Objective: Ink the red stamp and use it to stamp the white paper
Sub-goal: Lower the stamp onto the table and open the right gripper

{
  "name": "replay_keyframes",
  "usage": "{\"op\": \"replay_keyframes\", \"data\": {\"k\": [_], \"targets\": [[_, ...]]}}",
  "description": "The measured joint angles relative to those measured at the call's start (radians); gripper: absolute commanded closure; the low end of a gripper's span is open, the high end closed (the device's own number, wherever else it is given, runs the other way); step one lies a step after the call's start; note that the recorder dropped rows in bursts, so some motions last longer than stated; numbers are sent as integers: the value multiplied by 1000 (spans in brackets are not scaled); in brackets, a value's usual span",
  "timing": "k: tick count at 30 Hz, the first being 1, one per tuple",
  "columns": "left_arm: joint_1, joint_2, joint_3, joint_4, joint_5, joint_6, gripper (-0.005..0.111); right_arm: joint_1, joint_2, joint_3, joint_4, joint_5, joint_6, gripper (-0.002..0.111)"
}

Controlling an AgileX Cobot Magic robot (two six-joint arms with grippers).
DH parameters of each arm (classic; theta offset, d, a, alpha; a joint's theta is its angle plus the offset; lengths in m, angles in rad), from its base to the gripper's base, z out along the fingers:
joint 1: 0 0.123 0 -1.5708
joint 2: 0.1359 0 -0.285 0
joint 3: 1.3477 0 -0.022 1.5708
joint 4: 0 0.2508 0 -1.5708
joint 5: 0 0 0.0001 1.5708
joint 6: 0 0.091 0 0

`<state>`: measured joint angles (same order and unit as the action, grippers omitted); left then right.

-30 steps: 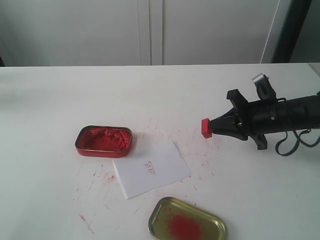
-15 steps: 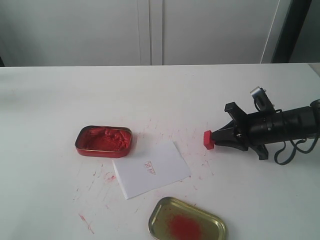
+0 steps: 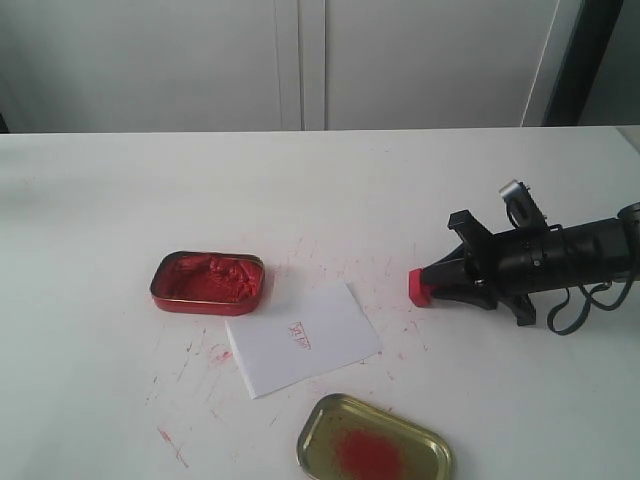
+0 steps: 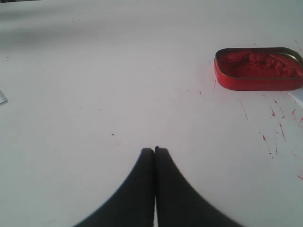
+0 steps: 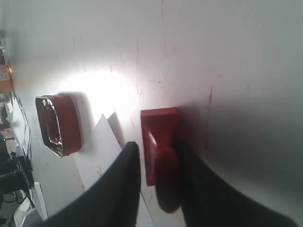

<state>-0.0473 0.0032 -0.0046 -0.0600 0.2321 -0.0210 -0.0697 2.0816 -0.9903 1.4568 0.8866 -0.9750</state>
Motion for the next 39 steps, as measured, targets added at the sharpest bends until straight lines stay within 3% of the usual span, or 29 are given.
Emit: {"op": "replay_keyframes", "data": {"k": [6, 26, 39], "targets": [[0, 0, 0, 0, 0, 0, 107, 0, 0, 0, 0, 0, 0, 63], [0, 0, 0, 0, 0, 0, 107, 0, 0, 0, 0, 0, -2, 63], [0, 0, 0, 0, 0, 0, 107, 0, -96, 2, -117, -129, -25, 63]]}}
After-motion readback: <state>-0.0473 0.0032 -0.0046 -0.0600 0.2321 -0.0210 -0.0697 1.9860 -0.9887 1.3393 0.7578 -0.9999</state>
